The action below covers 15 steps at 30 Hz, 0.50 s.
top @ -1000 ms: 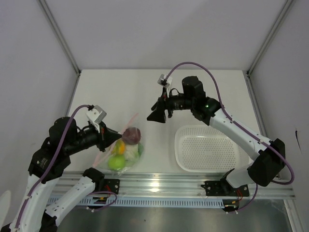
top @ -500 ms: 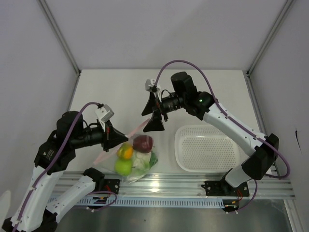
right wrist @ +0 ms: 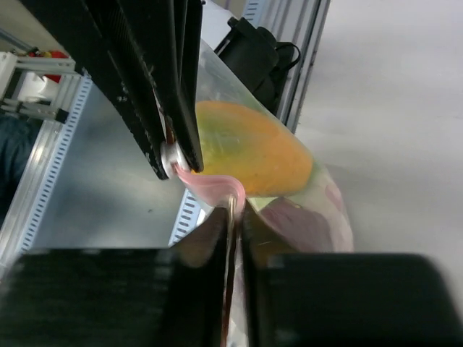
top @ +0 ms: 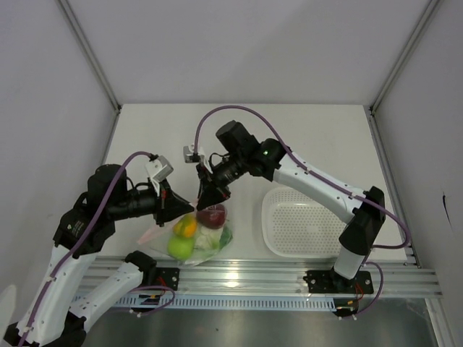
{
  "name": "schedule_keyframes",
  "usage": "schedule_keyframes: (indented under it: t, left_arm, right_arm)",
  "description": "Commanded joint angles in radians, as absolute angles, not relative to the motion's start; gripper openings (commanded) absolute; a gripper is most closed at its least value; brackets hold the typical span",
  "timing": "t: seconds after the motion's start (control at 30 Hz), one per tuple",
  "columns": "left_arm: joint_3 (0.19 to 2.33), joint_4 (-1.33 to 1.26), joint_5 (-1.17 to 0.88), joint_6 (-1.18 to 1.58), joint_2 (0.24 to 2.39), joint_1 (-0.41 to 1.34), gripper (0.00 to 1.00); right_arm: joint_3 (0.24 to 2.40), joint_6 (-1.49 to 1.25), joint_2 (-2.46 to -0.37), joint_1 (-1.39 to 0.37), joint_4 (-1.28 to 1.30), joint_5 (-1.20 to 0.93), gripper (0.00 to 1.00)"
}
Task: Place the food in the zip-top bag and seal the zipper
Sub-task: Zip the zipper food storage bag at the center of the board.
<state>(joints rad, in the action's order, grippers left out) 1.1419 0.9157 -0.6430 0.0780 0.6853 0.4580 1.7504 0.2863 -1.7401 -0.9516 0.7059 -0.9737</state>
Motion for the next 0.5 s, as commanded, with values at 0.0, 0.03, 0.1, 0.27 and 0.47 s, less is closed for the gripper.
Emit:
schedule_keyframes:
  t: [0.0, 0.03, 0.1, 0.27, 0.47]
  left_arm:
    - [1.157, 0.831, -0.654, 0.066, 0.684, 0.457, 0.01]
    - [1.157, 0.833, -0.65, 0.066, 0.684, 0.457, 0.0]
    - [1.155, 0.834, -0.649, 0.066, 0.683, 0.457, 0.01]
    - [1.158, 0.845, -0.635, 0.057, 0.683, 0.457, 0.0]
    - [1.151, 0.862, -0.604, 0.046, 0.675, 0.457, 0.01]
  right_arm:
    - [1.805, 0.318, -1.758, -0.979, 0.769, -0.953, 0.05]
    - [1.805, 0.31, -1.759, -0.979, 0.764, -0.94, 0.01]
    - [1.799, 0.289, -1.755, -0.979, 0.73, -0.907, 0.0]
    - [1.668, 0.186, -1.665, -0.962, 0.539, -0.704, 0.0]
    - [1.545, 0.097, -1.553, -0.897, 0.384, -0.592, 0.0]
